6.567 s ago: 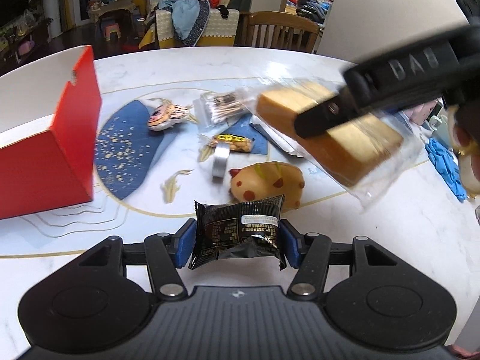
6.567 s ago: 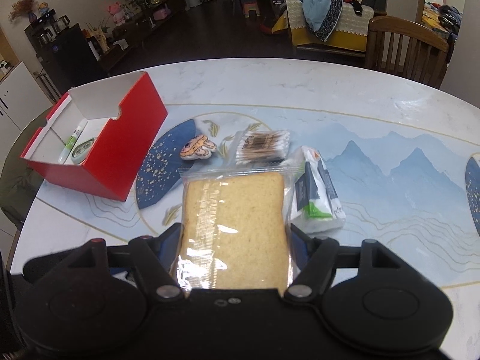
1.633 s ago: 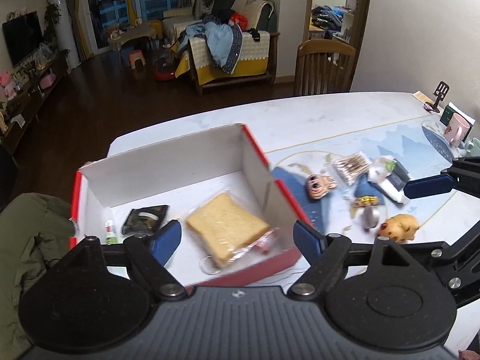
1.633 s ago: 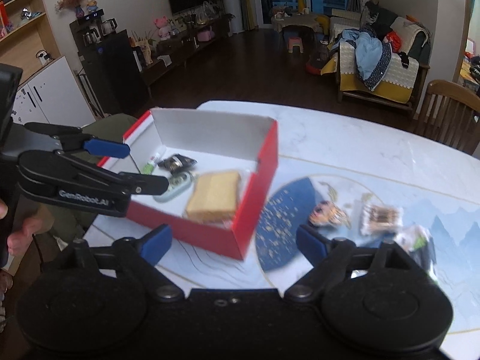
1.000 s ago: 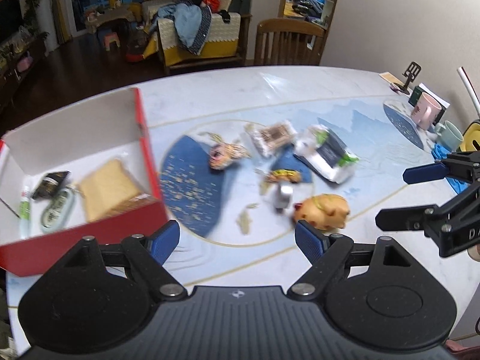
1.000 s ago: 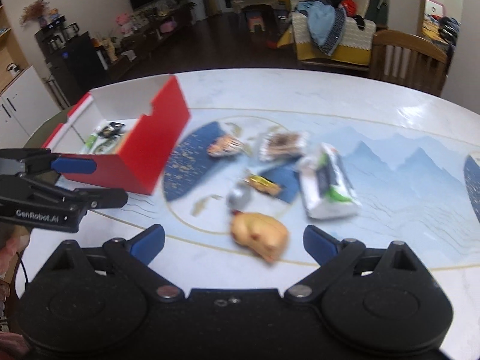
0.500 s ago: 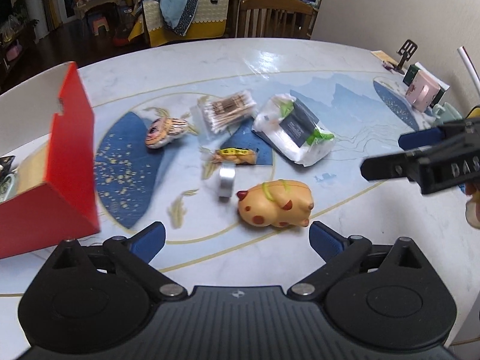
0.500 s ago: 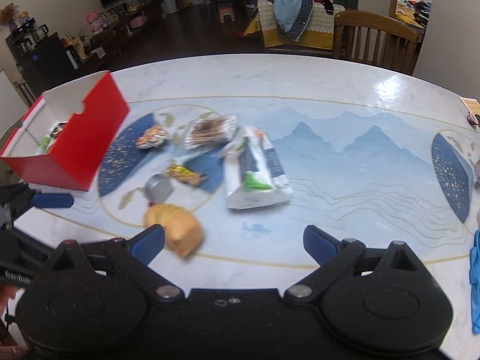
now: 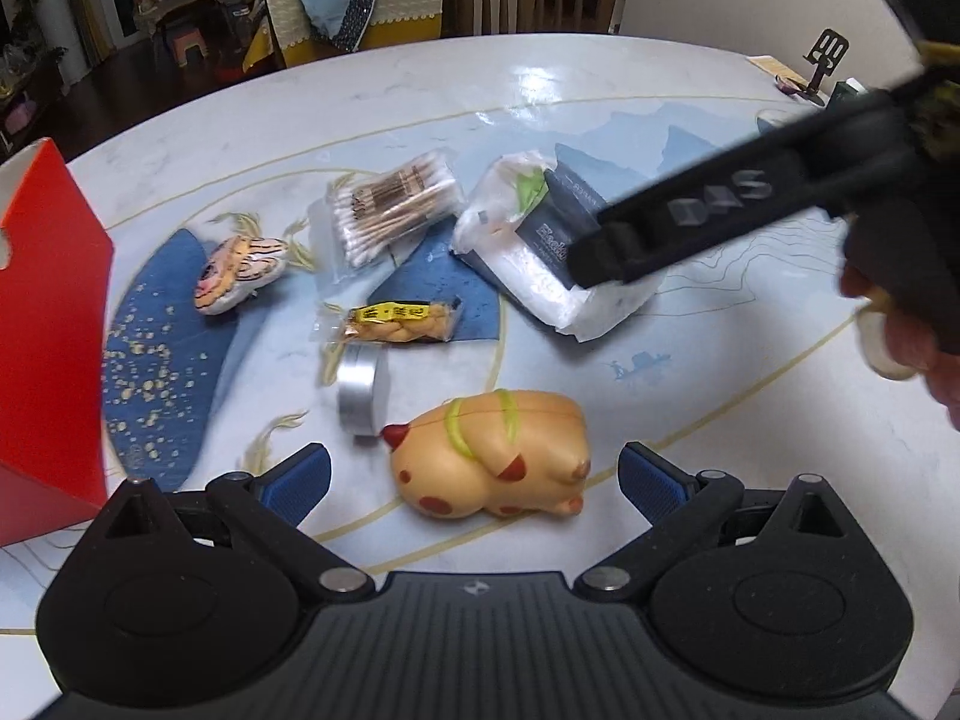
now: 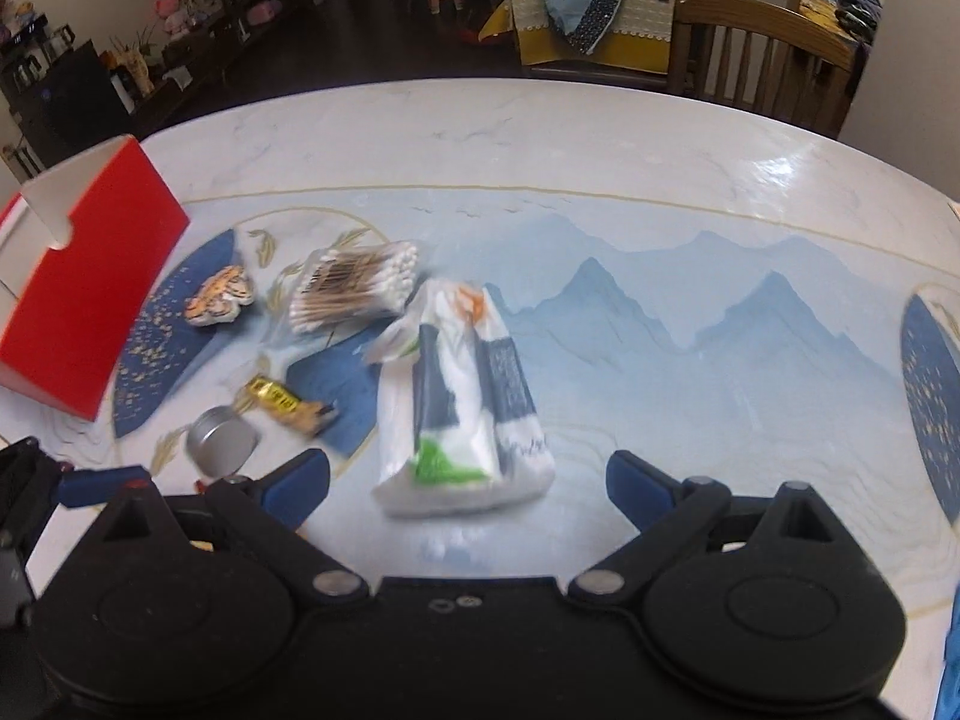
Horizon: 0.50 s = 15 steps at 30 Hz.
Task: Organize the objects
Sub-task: 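Grasp the yellow pig toy with the left gripper while the right gripper grasps the white tissue pack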
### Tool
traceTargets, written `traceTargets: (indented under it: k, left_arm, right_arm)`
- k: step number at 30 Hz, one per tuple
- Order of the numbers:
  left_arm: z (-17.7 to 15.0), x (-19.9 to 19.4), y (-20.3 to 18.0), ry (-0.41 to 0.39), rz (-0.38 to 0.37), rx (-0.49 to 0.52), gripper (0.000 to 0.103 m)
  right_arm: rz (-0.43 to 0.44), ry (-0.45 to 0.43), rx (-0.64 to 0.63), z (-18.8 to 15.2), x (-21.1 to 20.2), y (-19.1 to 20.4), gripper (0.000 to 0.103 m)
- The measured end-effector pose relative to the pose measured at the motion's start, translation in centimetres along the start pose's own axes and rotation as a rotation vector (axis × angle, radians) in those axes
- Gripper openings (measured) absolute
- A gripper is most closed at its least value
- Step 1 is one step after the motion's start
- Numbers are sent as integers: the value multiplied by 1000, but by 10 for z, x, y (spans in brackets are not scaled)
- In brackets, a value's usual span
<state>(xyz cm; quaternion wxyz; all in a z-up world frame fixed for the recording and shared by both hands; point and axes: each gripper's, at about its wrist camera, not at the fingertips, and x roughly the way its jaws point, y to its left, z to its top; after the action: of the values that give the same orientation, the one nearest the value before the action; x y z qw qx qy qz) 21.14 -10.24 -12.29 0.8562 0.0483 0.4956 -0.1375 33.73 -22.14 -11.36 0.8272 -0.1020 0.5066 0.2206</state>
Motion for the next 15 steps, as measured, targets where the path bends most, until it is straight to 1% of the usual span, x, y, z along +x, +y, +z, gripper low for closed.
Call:
traceTargets:
  k: [5,10,15]
  left_arm:
    - [1,9,-6,-12,3,4,102]
    - [-2,15,-2,-12,13,-32,102]
    - [-4,20,5,-7,31,-66,101]
  right_arm:
    - [-1,34,-30,9,28,3,97]
    - [2,55,-59,9,44,7,93]
    - [6,62,-68,8,54,10,92]
